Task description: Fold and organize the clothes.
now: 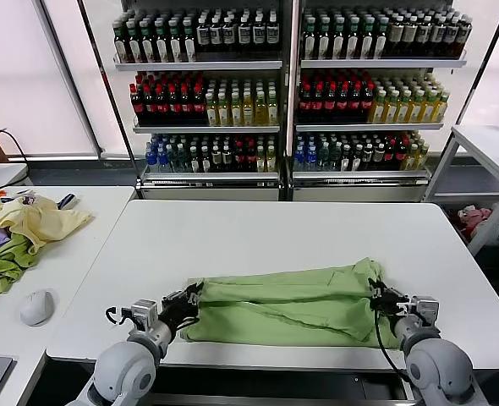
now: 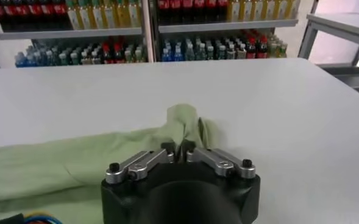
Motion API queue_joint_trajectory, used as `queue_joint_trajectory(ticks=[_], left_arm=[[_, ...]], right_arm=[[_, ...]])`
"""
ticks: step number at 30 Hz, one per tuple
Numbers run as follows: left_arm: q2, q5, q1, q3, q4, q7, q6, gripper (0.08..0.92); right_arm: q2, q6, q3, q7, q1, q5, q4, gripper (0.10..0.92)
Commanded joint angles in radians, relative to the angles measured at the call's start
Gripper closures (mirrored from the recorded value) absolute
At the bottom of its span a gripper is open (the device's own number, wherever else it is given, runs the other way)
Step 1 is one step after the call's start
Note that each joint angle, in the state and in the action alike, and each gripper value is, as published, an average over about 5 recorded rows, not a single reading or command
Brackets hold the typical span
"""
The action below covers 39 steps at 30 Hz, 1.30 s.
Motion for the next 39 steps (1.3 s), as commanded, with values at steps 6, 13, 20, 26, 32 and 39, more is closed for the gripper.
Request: queue_joint_trajectory(ticks=[6,13,20,26,32,39], left_arm=[[-0.183,0.24,0.089,0.018,-0.036,-0.151,-0.031,0.529],[-0.257,0.36,0.063,0.055,0.06,-0.187,-0.015,0.33],[-0.282,0.419,0.066,0.072,0.092,-0.196,-0.007,0.265],[-0.284,0.409,0.075,0.07,0.094,-0.196,0.015,0.442],[-0.277,0.314,0.09,0.048,0.084,-0.178,0.043,0.616],[-0.225,0.221,0.111,-0.015,0.038,-0.155,0.045,0.819]], right_arm=[[0.01,0.003,0.011,0.005,-0.055,-0.027,0.034,0.486],[0.02,0.004,0.004,0.008,-0.056,-0.027,0.034,0.281],[0.021,0.007,0.007,0.008,-0.054,-0.025,0.029,0.204],[0.021,0.007,0.007,0.008,-0.05,-0.02,0.029,0.203],[0.02,0.007,0.007,0.008,-0.044,-0.016,0.024,0.203],[0.021,0.009,0.007,0.009,-0.038,-0.009,0.032,0.203]])
